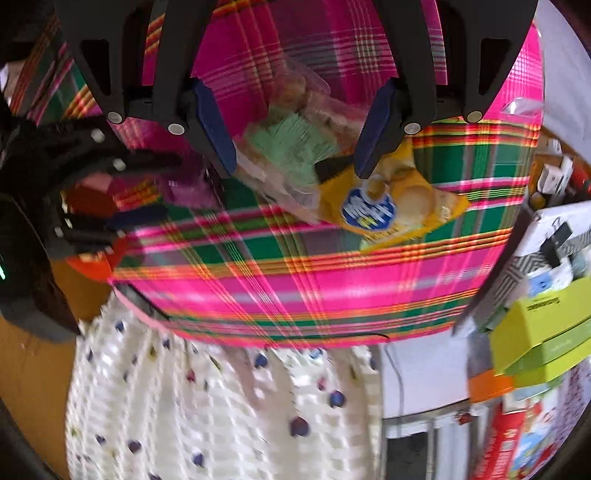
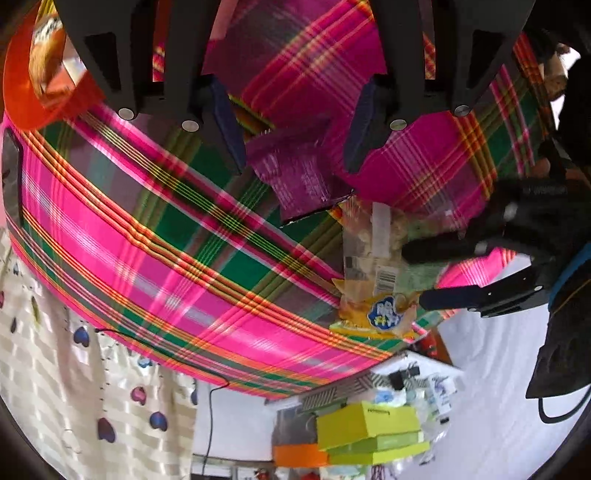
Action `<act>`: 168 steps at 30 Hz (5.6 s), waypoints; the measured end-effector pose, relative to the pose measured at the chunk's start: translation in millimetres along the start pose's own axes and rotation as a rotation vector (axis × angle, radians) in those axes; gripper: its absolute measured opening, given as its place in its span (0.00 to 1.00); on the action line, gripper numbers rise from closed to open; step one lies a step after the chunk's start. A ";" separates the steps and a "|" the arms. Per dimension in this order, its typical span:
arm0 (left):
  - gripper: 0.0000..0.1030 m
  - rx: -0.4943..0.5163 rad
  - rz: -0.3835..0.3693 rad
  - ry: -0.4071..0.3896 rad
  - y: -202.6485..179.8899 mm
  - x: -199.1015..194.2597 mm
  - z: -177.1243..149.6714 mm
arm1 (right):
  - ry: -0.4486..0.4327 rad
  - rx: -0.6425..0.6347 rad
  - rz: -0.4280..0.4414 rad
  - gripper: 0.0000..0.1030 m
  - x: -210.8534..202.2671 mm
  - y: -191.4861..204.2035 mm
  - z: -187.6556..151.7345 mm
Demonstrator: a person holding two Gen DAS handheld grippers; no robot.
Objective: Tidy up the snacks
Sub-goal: 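Grasp the clear green-label snack bag with the left gripper while the right gripper grasps the purple packet, then carry the clear bag and purple packet over the red basket with both grippers, then open both grippers to drop the clear bag and purple packet into the basket, then grasp the pink cup with red lid with the left gripper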
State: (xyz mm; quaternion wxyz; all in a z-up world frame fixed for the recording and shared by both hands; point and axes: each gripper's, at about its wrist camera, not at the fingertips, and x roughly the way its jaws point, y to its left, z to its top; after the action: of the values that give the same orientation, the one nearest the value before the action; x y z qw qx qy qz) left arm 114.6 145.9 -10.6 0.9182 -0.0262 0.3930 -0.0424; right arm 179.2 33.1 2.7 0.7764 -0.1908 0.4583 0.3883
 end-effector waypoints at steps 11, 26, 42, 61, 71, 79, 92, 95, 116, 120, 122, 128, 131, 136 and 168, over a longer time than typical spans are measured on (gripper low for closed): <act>0.65 -0.016 -0.019 0.045 -2.5 8.3 -11.5 | 0.035 0.053 0.015 0.44 22.1 -6.9 3.4; 0.41 -0.137 0.088 0.066 -20.7 11.5 -21.8 | -0.039 0.135 -0.012 0.38 -13.8 -12.8 -18.1; 0.38 -0.147 0.078 -0.007 -65.5 -27.4 -23.5 | -0.155 0.192 -0.039 0.38 -80.9 -17.1 -49.1; 0.38 -0.026 -0.090 -0.079 -166.0 -43.6 15.2 | -0.278 0.388 -0.200 0.38 -175.3 -90.4 -123.7; 0.38 0.011 -0.138 -0.069 -192.6 -31.0 29.8 | -0.275 0.494 -0.255 0.38 -191.1 -129.1 -163.6; 0.38 0.050 -0.161 -0.049 -210.4 -17.1 39.8 | -0.189 0.449 -0.177 0.40 -166.5 -118.2 -180.1; 0.38 0.077 -0.211 -0.006 -235.4 17.9 60.5 | -0.254 0.438 -0.164 0.48 -186.8 -121.0 -183.5; 0.38 0.074 -0.250 -0.001 -240.6 27.0 66.9 | -0.247 0.443 -0.160 0.48 -185.9 -123.9 -183.8; 0.65 -0.021 -0.233 -0.103 -187.9 -4.1 66.5 | -0.270 0.444 -0.153 0.48 -186.3 -118.7 -175.1; 0.65 -0.046 -0.208 -0.063 -175.2 0.1 49.5 | -0.274 0.433 -0.149 0.48 -186.7 -111.7 -171.8; 0.65 -0.065 -0.198 -0.045 -171.3 3.6 41.1 | -0.274 0.428 -0.147 0.48 -186.8 -108.3 -170.3; 0.65 -0.088 -0.199 0.024 -175.4 21.3 17.4 | -0.266 0.410 -0.141 0.48 -184.9 -99.9 -165.7; 0.65 -0.071 -0.216 0.059 -182.7 29.7 9.5 | -0.263 0.410 -0.142 0.48 -184.4 -99.2 -165.4; 0.66 -0.049 -0.156 0.086 -177.4 39.4 4.6 | -0.257 0.410 -0.136 0.48 -181.8 -96.2 -165.1; 0.44 -0.243 -0.035 0.098 -147.4 43.3 -19.7 | -0.256 0.327 -0.092 0.48 -172.2 -71.1 -136.5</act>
State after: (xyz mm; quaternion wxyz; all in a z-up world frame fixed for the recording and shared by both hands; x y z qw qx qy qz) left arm 121.7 -5.3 -43.3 0.8870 -0.1420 0.4393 -0.0120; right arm 109.6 -174.0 77.3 0.8659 -0.0318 0.4036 0.2939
